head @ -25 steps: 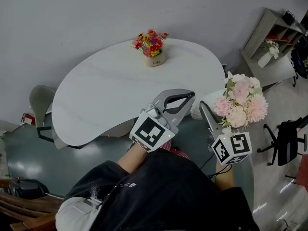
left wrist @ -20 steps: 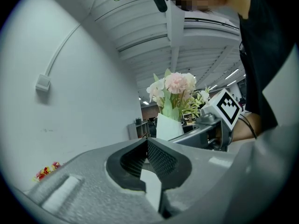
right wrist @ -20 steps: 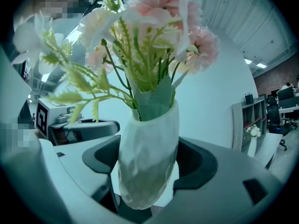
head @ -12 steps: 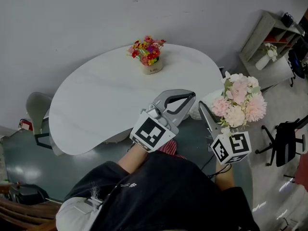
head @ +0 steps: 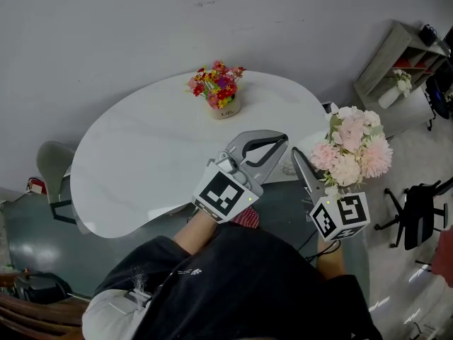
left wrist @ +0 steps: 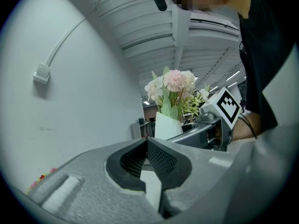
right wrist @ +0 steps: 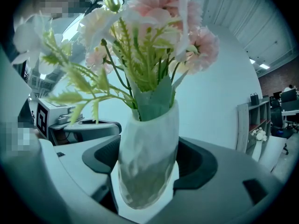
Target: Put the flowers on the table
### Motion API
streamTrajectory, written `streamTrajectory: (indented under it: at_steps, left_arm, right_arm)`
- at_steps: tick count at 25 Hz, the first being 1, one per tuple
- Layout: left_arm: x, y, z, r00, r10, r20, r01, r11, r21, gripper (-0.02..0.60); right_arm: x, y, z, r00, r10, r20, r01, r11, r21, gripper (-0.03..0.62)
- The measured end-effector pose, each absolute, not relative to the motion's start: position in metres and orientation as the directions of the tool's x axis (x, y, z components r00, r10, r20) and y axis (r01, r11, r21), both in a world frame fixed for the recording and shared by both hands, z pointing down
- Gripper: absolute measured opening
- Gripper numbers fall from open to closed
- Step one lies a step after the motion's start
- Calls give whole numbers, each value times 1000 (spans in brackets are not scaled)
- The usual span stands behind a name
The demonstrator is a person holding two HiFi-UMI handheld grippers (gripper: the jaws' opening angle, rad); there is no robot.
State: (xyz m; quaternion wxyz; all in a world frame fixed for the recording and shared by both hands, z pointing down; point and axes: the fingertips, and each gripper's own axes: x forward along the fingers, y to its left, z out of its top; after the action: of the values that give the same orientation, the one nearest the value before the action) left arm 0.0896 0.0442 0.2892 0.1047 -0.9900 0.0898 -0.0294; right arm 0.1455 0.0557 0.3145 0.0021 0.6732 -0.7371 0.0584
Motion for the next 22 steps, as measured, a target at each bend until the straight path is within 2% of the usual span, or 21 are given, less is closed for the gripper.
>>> streamTrajectory:
  at_steps: [18, 22]
  left_arm:
    - [94, -24, 292, 975, -218, 45, -206, -959, -193, -2]
    - [95, -74, 299, 974, -221, 52, -210, -964, -163, -2]
  right_arm:
    - [148, -19, 316, -141, -984, 110, -989, 134, -70, 367]
    - [150, -68, 324, -143, -979, 142, -988, 133, -77, 367]
